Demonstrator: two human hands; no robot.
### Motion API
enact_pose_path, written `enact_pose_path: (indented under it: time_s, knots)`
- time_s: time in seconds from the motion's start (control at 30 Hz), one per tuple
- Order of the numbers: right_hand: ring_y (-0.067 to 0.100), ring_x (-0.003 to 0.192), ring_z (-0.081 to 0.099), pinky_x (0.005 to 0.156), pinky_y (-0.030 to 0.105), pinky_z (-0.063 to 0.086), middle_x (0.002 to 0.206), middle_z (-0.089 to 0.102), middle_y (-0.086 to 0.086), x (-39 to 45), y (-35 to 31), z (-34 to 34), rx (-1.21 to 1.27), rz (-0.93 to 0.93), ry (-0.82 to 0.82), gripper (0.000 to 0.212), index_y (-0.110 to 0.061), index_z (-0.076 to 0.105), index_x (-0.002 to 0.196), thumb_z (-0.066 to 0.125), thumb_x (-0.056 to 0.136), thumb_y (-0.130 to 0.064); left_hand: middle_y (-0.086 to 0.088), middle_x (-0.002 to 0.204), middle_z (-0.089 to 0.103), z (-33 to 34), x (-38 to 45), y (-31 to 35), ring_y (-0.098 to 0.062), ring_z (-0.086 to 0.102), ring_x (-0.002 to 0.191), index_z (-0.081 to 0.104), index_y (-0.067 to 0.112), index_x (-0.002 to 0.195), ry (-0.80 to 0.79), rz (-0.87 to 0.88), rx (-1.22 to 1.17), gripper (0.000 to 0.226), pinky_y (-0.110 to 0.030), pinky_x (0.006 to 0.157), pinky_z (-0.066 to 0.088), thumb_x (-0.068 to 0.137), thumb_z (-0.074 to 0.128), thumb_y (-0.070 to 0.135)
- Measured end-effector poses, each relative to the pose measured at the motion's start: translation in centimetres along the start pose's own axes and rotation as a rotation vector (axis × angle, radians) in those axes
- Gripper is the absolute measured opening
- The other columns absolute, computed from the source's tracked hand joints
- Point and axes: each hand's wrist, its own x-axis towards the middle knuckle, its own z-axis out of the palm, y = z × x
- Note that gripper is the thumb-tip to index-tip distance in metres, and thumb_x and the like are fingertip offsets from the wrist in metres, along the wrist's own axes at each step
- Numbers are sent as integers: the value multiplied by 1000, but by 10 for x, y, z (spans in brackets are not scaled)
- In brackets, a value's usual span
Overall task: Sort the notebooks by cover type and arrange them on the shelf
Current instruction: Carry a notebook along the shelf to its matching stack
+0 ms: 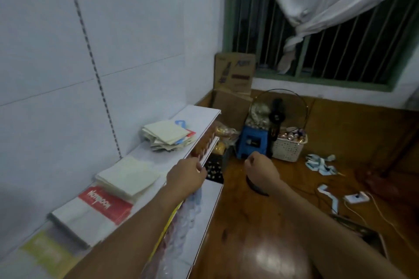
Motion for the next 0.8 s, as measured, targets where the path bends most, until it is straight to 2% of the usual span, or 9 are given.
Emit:
enact_pose_path:
  time_s: [0.17,0.33,0.47,0.57,0.7,0.8]
  knots:
    - [20,77,59,70,39,53,89,61,5,57,59,-38,-4,19,17,22,-13,54,97,42,98,-32,3,78,60,42,53,66,-14,55,71,60,22,84,-29,13,-18,17,-28,61,43,91,52,35]
    - [18,75,60,68,39,54,87,61,3,109,95,-53,17,43,5,20,-16,55,100,42,97,-31,4,78,59,73,93,91,-12,54,69,60,21,87,-38,-46,-19,17,-26,56,38,92,52,36]
    - [15,73,60,65,34,54,83,60,-1,153,107,-47,33,57,-7,15,-20,54,96,44,97,-32,4,80,59,88,131,94,-14,56,72,58,21,89,-52,-78,-21,17,-26,60,40,93,51,35]
    - [17,72,60,62,34,52,83,61,0,192,108,-39,35,53,-33,15,-20,53,95,43,98,-31,6,74,54,97,166,88,-12,51,68,54,21,83,-50,-113,-16,16,-26,57,37,93,49,32]
    - [18,66,60,55,33,48,78,62,3,249,98,-22,14,23,-65,18,-18,55,98,42,98,-32,5,77,57,102,226,74,-14,52,72,53,21,80,8,-148,-23,16,-27,58,37,90,49,32]
    - [21,72,61,64,37,53,86,63,5,299,78,-7,5,5,-103,19,-17,53,97,41,98,-32,2,83,60,101,275,61,-15,53,73,57,19,85,60,-179,-32,15,-25,59,37,91,50,32]
